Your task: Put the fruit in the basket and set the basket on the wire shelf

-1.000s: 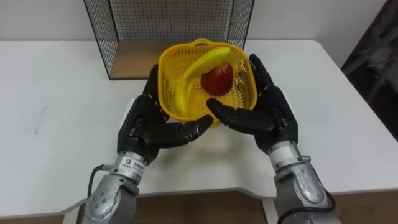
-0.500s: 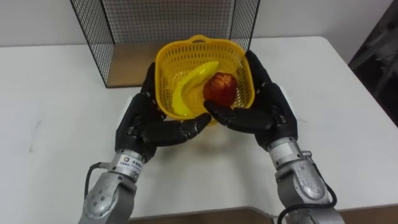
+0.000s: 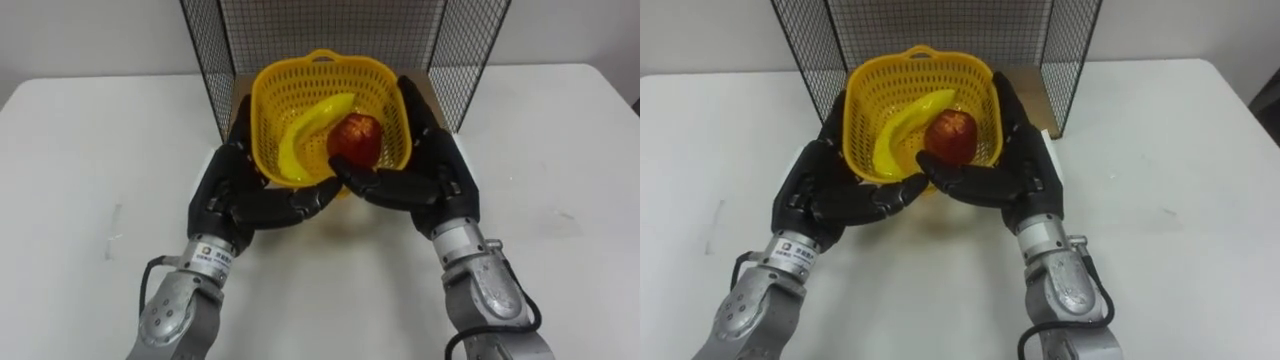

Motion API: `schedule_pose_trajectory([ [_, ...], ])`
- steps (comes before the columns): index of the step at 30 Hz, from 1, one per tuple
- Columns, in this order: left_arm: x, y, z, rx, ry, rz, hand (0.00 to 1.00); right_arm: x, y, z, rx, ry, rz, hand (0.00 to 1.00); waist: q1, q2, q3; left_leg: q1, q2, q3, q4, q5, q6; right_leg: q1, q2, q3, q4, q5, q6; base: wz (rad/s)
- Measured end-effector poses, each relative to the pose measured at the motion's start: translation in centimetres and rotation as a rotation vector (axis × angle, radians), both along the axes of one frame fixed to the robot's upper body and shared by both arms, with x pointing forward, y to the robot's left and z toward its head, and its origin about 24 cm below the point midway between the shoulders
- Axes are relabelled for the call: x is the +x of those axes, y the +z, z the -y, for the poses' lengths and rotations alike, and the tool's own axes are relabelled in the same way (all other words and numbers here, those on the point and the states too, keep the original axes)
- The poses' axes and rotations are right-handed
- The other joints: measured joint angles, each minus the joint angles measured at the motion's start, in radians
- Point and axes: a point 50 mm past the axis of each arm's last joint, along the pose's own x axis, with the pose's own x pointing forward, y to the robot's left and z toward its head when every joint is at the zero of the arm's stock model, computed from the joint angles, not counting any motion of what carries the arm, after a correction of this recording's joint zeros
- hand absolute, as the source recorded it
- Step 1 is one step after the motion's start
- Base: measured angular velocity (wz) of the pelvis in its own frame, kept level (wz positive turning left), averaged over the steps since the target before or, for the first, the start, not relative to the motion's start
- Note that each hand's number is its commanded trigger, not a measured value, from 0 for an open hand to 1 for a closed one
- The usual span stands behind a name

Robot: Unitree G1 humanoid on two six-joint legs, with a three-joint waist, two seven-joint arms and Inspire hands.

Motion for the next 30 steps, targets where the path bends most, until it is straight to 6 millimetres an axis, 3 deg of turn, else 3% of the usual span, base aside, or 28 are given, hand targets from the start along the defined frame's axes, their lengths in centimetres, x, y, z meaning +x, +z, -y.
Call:
schedule_pose_trajectory([
  [1, 0.0, 0.0, 0.0, -0.001, 0.000, 0.000, 0.00, 0.0, 0.0, 0.0, 0.000, 0.000, -0.002, 0.00, 0.000, 0.004, 0.0004, 0.012, 0.006, 0.001, -0.018, 0.001, 0.001, -0.008, 0.027, -0.003, -0.060, -0.039, 0.001, -0.08],
  [3, 0.0, 0.0, 0.0, -0.002, 0.000, 0.001, 0.00, 0.1, -0.1, 0.0, -0.004, 0.000, -0.003, 0.00, 0.002, 0.002, -0.0016, 0.026, 0.012, 0.004, -0.030, 0.002, 0.001, -0.005, 0.067, -0.016, -0.218, -0.058, -0.002, 0.00],
  [4, 0.0, 0.0, 0.1, -0.003, -0.001, 0.001, 0.00, 0.1, -0.1, 0.0, -0.004, -0.001, -0.005, 0.00, 0.000, -0.004, -0.0054, 0.031, 0.010, 0.006, -0.031, 0.001, 0.000, 0.015, 0.089, -0.026, -0.348, -0.042, -0.008, 0.00],
  [5, 0.1, 0.0, 0.1, -0.003, -0.001, 0.001, 0.00, 0.1, -0.1, 0.0, -0.004, -0.003, -0.005, 0.00, 0.000, -0.005, -0.0049, 0.037, 0.009, 0.007, -0.032, 0.000, -0.002, 0.022, 0.104, -0.027, -0.394, -0.032, -0.001, 0.00],
  [6, 0.0, -0.1, 0.3, -0.007, -0.002, -0.007, 0.00, 0.1, -0.2, 0.0, -0.005, -0.005, -0.012, 0.00, 0.003, 0.004, -0.0073, 0.050, 0.014, 0.005, -0.044, 0.000, -0.006, 0.042, 0.117, -0.026, -0.420, -0.018, -0.005, -0.09],
  [10, 0.3, 0.2, 0.2, 0.035, 0.003, 0.009, 0.00, 0.6, 0.0, 0.1, -0.003, -0.004, -0.016, 0.00, 0.005, 0.004, -0.0073, 0.092, 0.035, 0.009, -0.095, 0.013, -0.027, 0.094, 0.154, -0.027, -0.508, 0.010, -0.014, -0.13],
  [17, 1.7, 1.3, 0.5, 0.060, -0.014, 0.045, 0.00, 1.3, 0.7, 0.2, -0.007, -0.034, -0.008, 0.00, 0.005, 0.007, -0.0082, 0.121, 0.053, 0.024, -0.135, 0.018, -0.036, 0.130, 0.182, -0.021, -0.577, 0.037, -0.021, -0.09],
  [22, 2.6, 1.6, 0.5, 0.078, -0.024, 0.038, 0.00, 1.7, 0.9, 0.3, -0.011, -0.051, -0.018, 0.00, 0.003, 0.022, -0.0096, 0.138, 0.067, 0.032, -0.153, 0.021, -0.041, 0.164, 0.204, -0.012, -0.642, 0.071, -0.022, -0.07],
  [25, 3.0, 1.5, 0.6, 0.086, -0.026, 0.014, 0.00, 1.8, 0.8, 0.2, -0.019, -0.054, -0.031, 0.00, 0.001, 0.037, -0.0089, 0.145, 0.069, 0.036, -0.162, 0.022, -0.042, 0.175, 0.206, -0.011, -0.661, 0.081, -0.020, -0.04],
  [30, 4.0, 1.2, 0.5, 0.103, -0.026, -0.026, 0.00, 2.1, 0.7, 0.2, -0.031, -0.060, -0.064, 0.00, -0.001, 0.039, -0.0100, 0.162, 0.069, 0.036, -0.171, 0.022, -0.043, 0.191, 0.209, -0.010, -0.670, 0.083, -0.020, 0.00],
])
